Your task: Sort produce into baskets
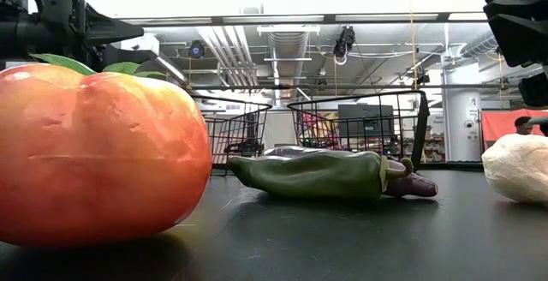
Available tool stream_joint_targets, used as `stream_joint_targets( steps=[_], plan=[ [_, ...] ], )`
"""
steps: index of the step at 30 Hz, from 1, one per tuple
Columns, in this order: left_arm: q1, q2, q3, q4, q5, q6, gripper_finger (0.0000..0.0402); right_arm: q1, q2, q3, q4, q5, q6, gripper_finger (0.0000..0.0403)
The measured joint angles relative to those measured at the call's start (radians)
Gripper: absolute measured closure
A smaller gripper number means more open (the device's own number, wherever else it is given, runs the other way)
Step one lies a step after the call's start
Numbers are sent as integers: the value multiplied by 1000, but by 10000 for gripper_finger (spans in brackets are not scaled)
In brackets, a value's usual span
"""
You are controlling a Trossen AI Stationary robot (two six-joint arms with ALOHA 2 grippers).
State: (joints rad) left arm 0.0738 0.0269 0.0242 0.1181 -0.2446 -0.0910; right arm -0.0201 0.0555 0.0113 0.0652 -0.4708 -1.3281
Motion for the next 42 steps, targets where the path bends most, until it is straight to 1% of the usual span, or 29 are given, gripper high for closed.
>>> stream_joint_targets(
  steps=[35,37,39,41,42],
  plan=[
    [0,1,0,15,-1,-3,39,0,0,0,14,1,-5,335],
    [0,1,0,37,0,-66,39,0,0,0,32,2,-5,335],
    [0,0,0,64,-1,-196,39,0,0,0,56,4,-5,335],
    [0,0,0,88,0,-303,39,0,0,0,75,33,-6,335],
    [0,0,0,97,-1,-331,39,0,0,0,86,60,-6,335]
  ],
)
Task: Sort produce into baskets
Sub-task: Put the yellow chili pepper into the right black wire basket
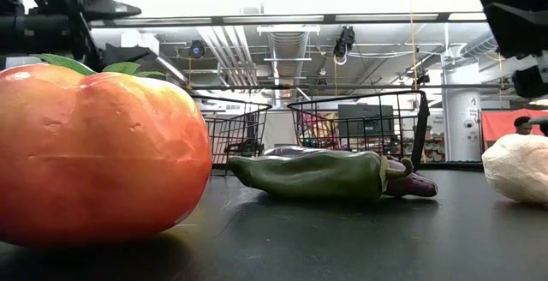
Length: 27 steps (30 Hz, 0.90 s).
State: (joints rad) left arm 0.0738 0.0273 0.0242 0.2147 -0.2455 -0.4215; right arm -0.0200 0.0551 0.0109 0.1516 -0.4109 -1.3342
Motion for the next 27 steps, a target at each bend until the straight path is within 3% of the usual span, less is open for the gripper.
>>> stream_joint_targets(
  steps=[5,17,25,27],
  plan=[
    [0,-1,0,28,-7,-3,39,0,0,0,60,127,6,335],
    [0,0,0,26,-7,-3,39,0,127,0,362,151,11,335],
    [0,0,0,25,-7,-3,39,9,337,0,616,144,335,335],
    [0,0,0,25,-7,-3,39,9,372,0,647,132,491,335]
  ],
)
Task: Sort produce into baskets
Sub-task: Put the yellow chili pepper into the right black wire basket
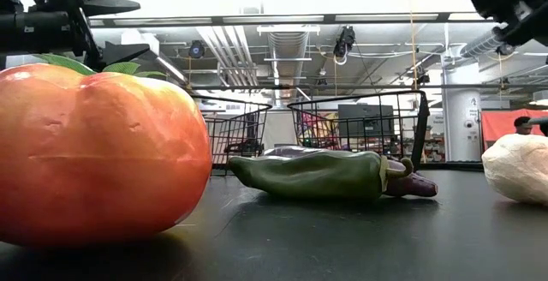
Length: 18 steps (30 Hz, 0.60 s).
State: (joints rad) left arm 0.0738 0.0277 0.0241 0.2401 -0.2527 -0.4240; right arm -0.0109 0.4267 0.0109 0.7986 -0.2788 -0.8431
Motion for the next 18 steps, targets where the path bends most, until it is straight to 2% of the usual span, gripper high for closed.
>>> stream_joint_targets(
  steps=[5,6,7,11,13,15,18],
  plan=[
    [0,0,0,5,0,17,39,0,49,0,-17,-59,491,335],
    [0,0,0,7,0,23,39,0,57,0,-16,-59,537,335],
    [0,0,0,8,0,23,39,-3,64,0,-4,-58,523,335],
    [0,0,0,9,0,23,39,-3,74,0,3,-59,302,335],
    [0,0,0,14,0,22,39,-3,74,0,0,-61,259,335],
    [0,0,0,27,0,-5,39,-3,74,0,-1,-64,317,335],
    [0,0,0,41,0,-92,39,-2,73,0,12,-87,653,335]
  ],
)
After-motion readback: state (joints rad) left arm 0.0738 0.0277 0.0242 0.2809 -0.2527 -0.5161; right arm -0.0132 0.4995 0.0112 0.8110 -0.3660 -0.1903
